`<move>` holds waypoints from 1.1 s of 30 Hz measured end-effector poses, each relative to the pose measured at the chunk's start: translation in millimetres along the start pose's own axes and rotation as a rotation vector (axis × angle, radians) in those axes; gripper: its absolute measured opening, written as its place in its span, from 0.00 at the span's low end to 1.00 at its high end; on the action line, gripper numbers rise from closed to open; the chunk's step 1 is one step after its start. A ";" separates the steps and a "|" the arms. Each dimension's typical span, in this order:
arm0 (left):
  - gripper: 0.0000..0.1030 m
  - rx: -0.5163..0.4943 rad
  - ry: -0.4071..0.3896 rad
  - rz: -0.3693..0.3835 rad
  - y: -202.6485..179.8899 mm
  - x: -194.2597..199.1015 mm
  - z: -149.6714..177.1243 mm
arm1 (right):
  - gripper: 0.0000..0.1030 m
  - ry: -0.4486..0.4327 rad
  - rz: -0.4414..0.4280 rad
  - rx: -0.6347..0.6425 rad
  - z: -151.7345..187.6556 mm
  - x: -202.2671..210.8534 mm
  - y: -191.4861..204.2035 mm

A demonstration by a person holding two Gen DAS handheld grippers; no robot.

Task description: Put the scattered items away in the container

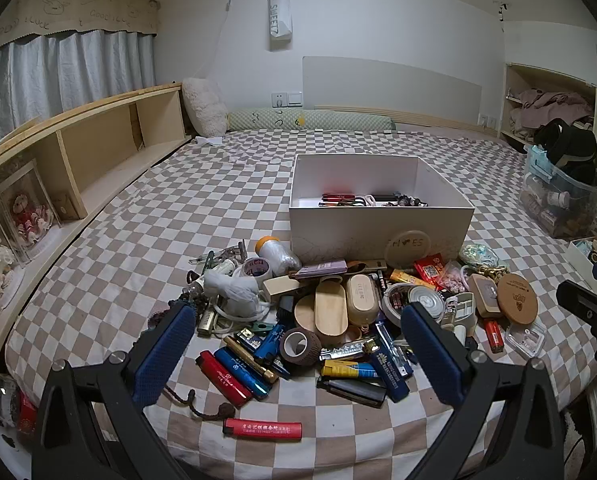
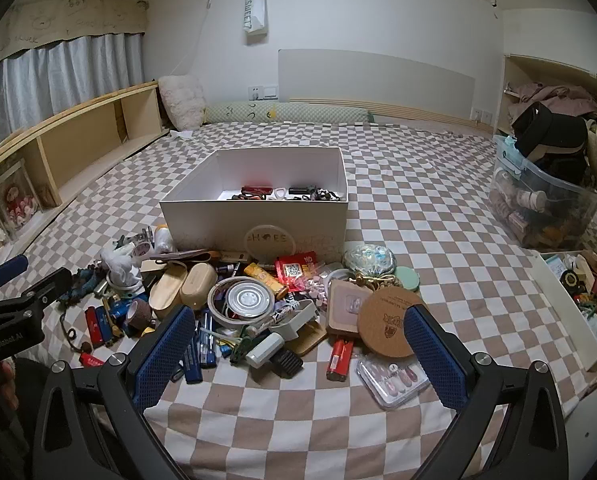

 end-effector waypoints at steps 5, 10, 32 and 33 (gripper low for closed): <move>1.00 0.004 -0.003 -0.004 -0.3 1.6 1.4 | 1.00 0.003 0.000 0.003 3.7 1.8 -0.3; 1.00 0.007 -0.004 -0.007 0.7 2.8 2.0 | 1.00 0.005 -0.002 0.004 4.0 3.2 0.2; 1.00 0.027 0.016 -0.010 10.0 -14.1 1.9 | 1.00 0.046 0.002 0.016 11.8 -14.7 4.1; 1.00 0.028 0.018 -0.010 10.6 -15.3 1.9 | 1.00 0.049 0.003 0.016 12.3 -16.0 4.3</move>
Point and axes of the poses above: each gripper's, at about its wrist camera, not at the fingertips, and x roughly against the way its jaws point, y to its left, z to its underside, the point moved 7 cm from there along -x, roughly the way its jaws point, and after that the axes turned 11 degrees about z, right-handed, at the moved point
